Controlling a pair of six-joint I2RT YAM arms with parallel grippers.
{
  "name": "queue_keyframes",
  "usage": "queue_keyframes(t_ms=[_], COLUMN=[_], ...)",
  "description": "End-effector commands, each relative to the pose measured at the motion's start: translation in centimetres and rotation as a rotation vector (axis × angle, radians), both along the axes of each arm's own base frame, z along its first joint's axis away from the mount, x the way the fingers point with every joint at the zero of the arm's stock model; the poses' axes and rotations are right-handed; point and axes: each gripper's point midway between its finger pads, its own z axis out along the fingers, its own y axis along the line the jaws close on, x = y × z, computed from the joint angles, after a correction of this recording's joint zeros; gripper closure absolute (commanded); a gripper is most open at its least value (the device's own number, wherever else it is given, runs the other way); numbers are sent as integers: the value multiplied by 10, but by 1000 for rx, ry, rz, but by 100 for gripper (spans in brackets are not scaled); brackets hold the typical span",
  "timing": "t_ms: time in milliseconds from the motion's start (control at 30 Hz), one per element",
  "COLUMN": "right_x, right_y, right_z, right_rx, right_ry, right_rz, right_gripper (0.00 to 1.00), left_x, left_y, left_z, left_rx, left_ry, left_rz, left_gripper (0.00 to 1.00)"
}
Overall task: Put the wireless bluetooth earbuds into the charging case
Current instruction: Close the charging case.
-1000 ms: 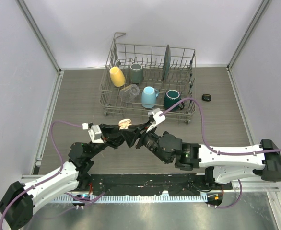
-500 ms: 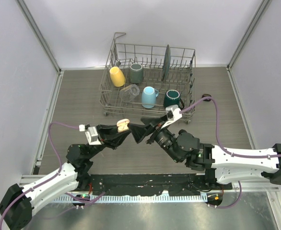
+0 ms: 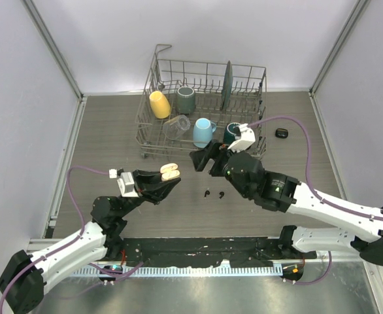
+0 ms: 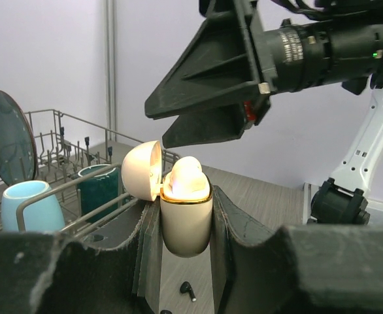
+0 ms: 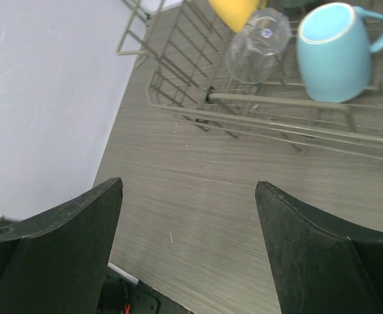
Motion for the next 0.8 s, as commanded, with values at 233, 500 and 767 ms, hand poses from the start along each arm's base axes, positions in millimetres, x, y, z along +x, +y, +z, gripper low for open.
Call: queue_keyframes(t_ms=[233, 500, 767], right_x=[-17, -20, -5], right_y=[-32, -45, -8], right_z=[45, 66, 42], right_rx=[256, 187, 1], right_ry=[60, -79, 47], right_rz=[33, 105, 169], right_gripper=[11, 9, 9], left_x=[-4, -7, -16], left_y=[9, 10, -3], left_z=[28, 30, 29], left_rx=[-102, -128, -83], left_ry=[-24, -18, -17], left_rz=[0, -12, -98], left_gripper=[100, 100, 100])
